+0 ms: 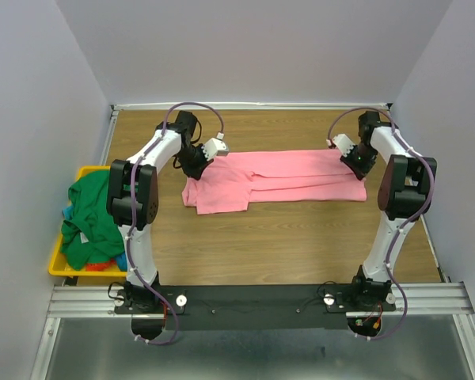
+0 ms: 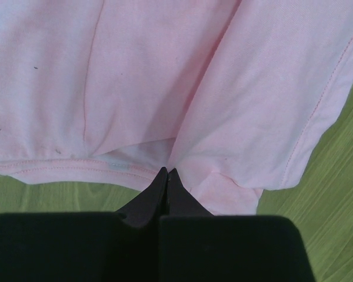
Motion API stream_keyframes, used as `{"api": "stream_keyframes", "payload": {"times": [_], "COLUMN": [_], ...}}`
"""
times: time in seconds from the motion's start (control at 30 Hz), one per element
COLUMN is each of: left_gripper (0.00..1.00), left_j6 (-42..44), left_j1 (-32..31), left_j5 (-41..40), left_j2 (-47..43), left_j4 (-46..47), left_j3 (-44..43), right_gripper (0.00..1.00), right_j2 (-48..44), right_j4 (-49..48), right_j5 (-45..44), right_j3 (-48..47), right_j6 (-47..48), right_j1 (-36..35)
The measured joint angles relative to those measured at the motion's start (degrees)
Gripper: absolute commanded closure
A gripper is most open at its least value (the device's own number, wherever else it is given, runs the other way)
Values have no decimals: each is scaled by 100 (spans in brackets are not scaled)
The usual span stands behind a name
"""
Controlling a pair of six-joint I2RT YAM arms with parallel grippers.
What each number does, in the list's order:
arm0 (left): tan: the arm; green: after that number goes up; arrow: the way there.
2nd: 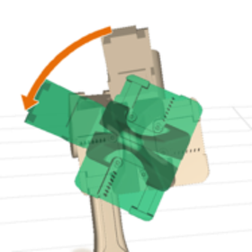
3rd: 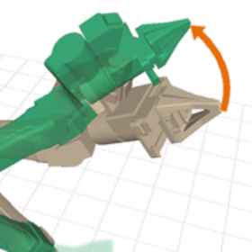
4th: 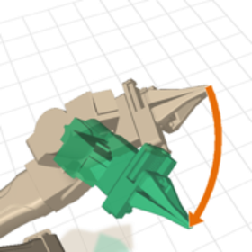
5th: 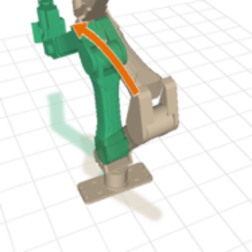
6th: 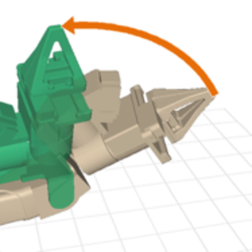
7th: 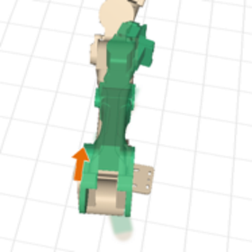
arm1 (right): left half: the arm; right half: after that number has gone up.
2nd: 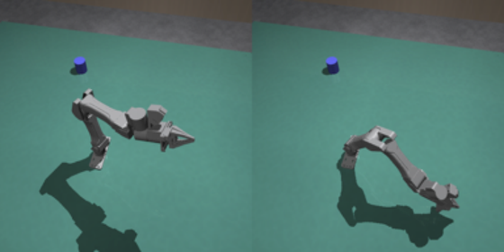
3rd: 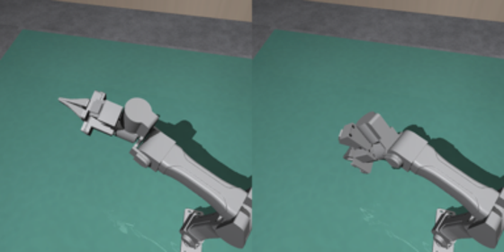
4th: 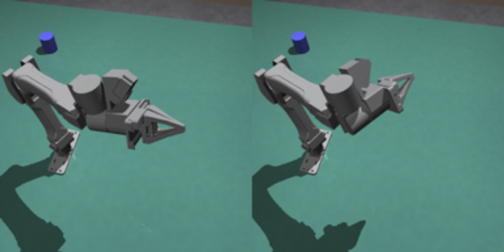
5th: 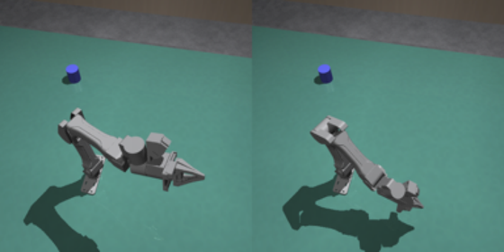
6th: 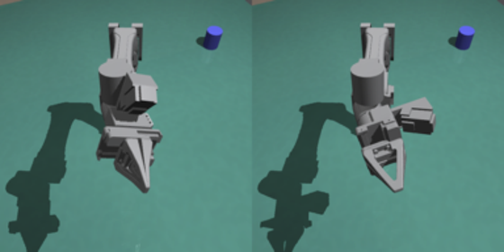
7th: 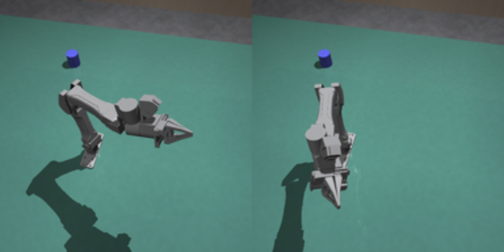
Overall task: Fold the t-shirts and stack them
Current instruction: Fold the other side of the tshirt into a rectangle
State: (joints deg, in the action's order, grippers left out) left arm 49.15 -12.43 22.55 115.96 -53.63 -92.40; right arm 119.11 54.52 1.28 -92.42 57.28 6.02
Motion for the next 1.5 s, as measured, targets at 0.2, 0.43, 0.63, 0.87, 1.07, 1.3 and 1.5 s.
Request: {"api": "stream_keyframes", "payload": {"times": [0.2,0.43,0.63,0.87,1.07,1.3,1.5], "left_gripper": [54,52,51,51,65,100,100], "left_j6": [-219,-476,-643,-879,-1106,-1353,-1434], "left_j1": [153,750,1021,1005,1005,1005,1008], "left_j5": [24,400,844,1158,1156,1093,1093], "left_j2": [0,-378,-1132,-1180,-1169,-966,-1036], "left_j4": [68,90,140,350,767,1095,1222], "left_j3": [-35,234,1318,2168,2352,2481,2594], "right_gripper": [52,51,51,50,53,70,78], "right_j2": [79,35,35,35,103,195,168], "right_j4": [-39,149,745,957,802,577,481], "right_j5": [-2,308,894,1394,1423,1187,898], "right_j3": [-413,-809,-769,-188,101,238,278], "right_j6": [-431,-1126,-1755,-2286,-2546,-2726,-2743], "right_j1": [4,439,994,1054,1043,1043,1027]}}
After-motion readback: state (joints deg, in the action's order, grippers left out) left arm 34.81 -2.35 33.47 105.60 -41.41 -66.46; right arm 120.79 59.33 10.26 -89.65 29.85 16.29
